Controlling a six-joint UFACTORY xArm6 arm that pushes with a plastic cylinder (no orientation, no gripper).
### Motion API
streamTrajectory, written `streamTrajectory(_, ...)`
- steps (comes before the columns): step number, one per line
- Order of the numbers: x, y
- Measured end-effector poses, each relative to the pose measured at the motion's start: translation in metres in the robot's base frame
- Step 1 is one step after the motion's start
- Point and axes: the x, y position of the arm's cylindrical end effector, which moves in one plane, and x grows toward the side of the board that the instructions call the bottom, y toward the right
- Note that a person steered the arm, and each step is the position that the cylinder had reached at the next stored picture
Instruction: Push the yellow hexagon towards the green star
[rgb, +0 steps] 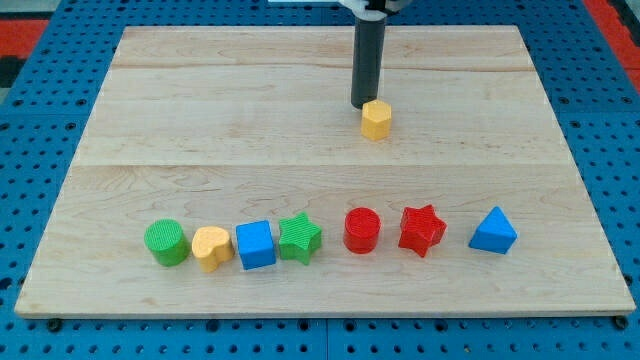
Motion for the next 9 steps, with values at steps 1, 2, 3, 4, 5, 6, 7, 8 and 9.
streamTrajectory(1,0.017,0.019)
streamTrajectory(2,0.018,0.058)
streamTrajectory(3,0.042,0.087)
streamTrajectory(4,0.063,0.061)
streamTrajectory(5,0.054,0.024)
streamTrajectory(6,0.03,0.019)
streamTrajectory(7,0.028,-0.04)
streamTrajectory(8,0.031,-0.098)
streamTrajectory(9,0.047,-0.112)
